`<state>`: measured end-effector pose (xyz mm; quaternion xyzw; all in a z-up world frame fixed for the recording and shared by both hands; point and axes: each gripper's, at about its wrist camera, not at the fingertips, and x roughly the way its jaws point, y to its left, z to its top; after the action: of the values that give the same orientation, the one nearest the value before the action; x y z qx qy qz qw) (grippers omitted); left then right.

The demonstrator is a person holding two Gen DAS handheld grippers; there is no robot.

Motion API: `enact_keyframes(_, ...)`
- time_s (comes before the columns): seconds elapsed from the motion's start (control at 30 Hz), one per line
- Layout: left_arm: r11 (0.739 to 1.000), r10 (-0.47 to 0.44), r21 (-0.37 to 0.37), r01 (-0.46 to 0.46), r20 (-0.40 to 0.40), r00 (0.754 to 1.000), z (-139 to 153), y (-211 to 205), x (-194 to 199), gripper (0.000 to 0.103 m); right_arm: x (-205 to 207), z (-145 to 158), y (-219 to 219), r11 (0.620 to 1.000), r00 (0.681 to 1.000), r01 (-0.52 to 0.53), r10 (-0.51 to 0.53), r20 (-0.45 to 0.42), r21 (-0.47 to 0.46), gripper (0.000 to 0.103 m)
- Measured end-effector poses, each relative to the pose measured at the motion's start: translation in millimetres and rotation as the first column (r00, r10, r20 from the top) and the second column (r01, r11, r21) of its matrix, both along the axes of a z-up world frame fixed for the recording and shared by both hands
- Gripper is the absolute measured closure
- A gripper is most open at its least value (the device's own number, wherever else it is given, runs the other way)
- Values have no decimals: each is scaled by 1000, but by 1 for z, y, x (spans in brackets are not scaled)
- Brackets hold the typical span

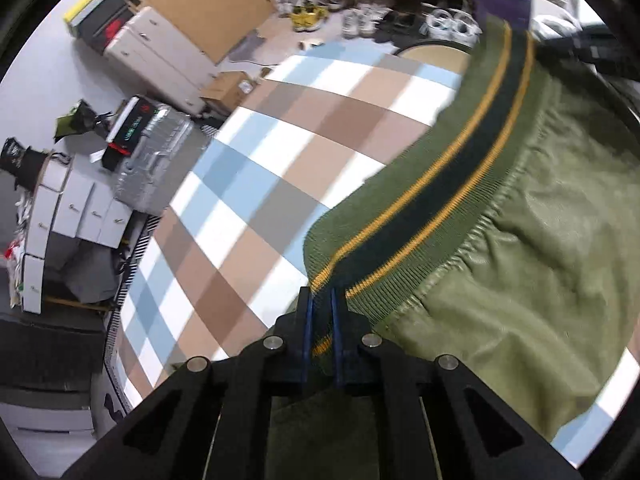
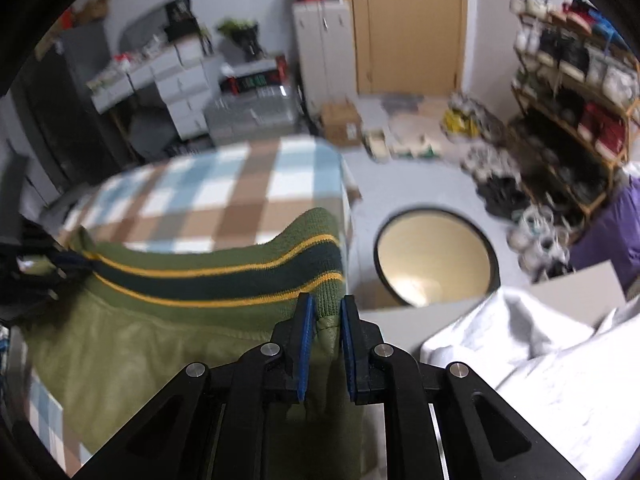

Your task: Fold large clothes

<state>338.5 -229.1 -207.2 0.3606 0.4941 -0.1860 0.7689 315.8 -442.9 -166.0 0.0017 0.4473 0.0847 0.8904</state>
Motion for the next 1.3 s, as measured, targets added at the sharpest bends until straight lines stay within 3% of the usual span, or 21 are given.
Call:
enact_keyframes(0.1, 999, 33, -12, -33, 19, 999, -4, 6, 10, 98, 7, -17, 4, 997, 999, 9, -12, -31, -74, 86)
enact_keyframes(0.13, 998, 52, -30, -52, -8, 999, -11, 9, 16, 97, 7, -18, 6, 995, 1000, 10, -12, -18, -99, 86)
enact_keyframes(0.2, 994, 101, -43, -103, -41, 994, -25, 16, 25, 91, 7, -22, 11, 989, 1000, 0, -1, -11, -148, 85)
enact_keyframes(0.27, 988, 132, -73, -136, -60, 989, -30, 25, 28, 75, 7, -23, 16, 982, 1000, -10, 8, -7, -191, 81)
enact_keyframes(0.43, 966, 133, -224, -133, -17, 991, 26, 72, -3, 55, -2, -14, 27, 954, 1000, -16, 11, -18, -300, 74)
enact_keyframes(0.5, 955, 181, -246, -165, 44, 983, 52, 111, -24, 34, -15, -2, 27, 956, 1000, -2, 4, 7, -294, 41)
enact_keyframes(0.53, 950, 208, -255, -182, 76, 975, 63, 136, -39, 24, -26, 6, 27, 960, 1000, 8, 1, 30, -280, 34)
enact_keyframes(0.63, 926, 302, -265, -268, 96, 948, 69, 198, -66, 23, -64, 26, 26, 979, 995, 14, 6, 95, -204, 30)
enact_keyframes(0.73, 867, 438, -286, -408, 46, 898, 49, 259, -81, 23, -103, 37, 33, 994, 989, 12, 5, 150, -108, 30)
enact_keyframes(0.77, 828, 498, -299, -474, 5, 867, 35, 279, -83, 23, -112, 38, 41, 996, 988, -26, 37, 149, -80, 28)
enact_keyframes(0.8, 802, 521, -321, -504, -36, 853, 26, 287, -83, 23, -120, 36, 50, 996, 988, -51, 61, 139, -76, 26)
enact_keyframes(0.87, 727, 536, -438, -528, -117, 836, 11, 303, -84, 23, -131, 25, 73, 991, 989, -82, 94, 115, -101, 25)
enact_keyframes(0.93, 675, 538, -498, -544, -172, 825, 3, 305, -80, 23, -131, 6, 92, 984, 991, -94, 107, 75, -153, 25)
enact_keyframes(0.97, 656, 542, -507, -559, -199, 816, -2, 303, -75, 23, -127, -3, 96, 981, 993, -93, 102, 51, -169, 25)
enact_keyframes(1.07, 657, 511, -507, -558, -244, 824, -18, 296, -63, 23, -114, -31, 105, 975, 997, -83, 79, -27, -207, 23)
enact_keyframes(1.1, 644, 503, -500, -579, -294, 813, -27, 297, -59, 23, -110, -36, 105, 977, 997, -71, 63, -46, -203, 22)
enact_keyframes(1.17, 595, 483, -518, -614, -380, 789, -37, 307, -59, 30, -104, -42, 104, 981, 997, -52, 40, -66, -188, 20)
enact_keyframes(1.23, 554, 451, -562, -614, -417, 789, -37, 312, -61, 40, -100, -46, 105, 981, 996, -51, 37, -77, -186, 19)
enact_keyframes(1.3, 530, 433, -582, -617, -440, 786, -36, 318, -65, 50, -99, -49, 105, 982, 996, -50, 37, -76, -183, 19)
